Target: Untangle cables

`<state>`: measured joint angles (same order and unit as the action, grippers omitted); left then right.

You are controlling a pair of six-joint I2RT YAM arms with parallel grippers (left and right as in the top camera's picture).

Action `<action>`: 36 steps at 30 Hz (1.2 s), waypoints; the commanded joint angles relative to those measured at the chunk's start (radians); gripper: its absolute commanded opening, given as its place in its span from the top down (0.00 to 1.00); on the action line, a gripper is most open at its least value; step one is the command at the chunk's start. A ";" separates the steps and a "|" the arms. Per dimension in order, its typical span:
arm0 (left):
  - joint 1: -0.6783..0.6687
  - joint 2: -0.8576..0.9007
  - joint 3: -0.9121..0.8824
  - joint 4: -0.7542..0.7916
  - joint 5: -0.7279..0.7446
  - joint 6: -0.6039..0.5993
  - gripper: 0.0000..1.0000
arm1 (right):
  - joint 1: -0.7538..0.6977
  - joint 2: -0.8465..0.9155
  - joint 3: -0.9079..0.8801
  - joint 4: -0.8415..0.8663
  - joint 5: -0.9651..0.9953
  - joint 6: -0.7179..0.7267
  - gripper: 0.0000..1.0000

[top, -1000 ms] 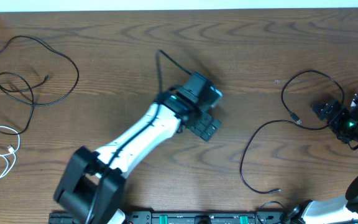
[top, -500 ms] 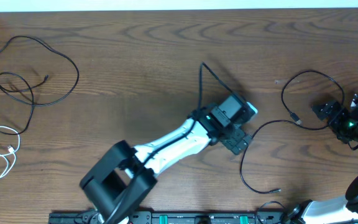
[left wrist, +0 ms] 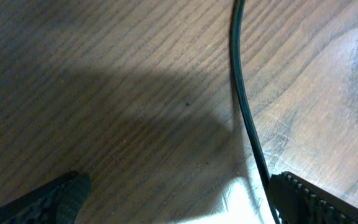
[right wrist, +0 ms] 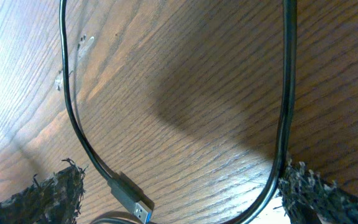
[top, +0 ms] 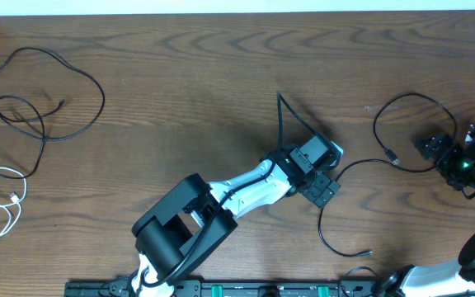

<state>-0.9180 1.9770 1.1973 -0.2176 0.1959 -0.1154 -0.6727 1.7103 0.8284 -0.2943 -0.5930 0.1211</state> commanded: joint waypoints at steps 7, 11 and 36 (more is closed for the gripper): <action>-0.055 0.016 -0.006 0.004 -0.106 -0.067 0.08 | 0.007 0.013 -0.012 -0.010 0.007 -0.006 0.01; -0.089 0.043 -0.006 0.031 -0.187 -0.057 0.08 | 0.007 0.013 -0.012 -0.009 0.007 -0.006 0.01; -0.061 0.077 -0.006 0.071 -0.571 -0.043 0.92 | 0.007 0.013 -0.012 -0.012 0.008 -0.006 0.01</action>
<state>-1.0298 2.0277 1.1973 -0.1413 -0.2543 -0.1574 -0.6727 1.7103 0.8284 -0.2958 -0.5953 0.1211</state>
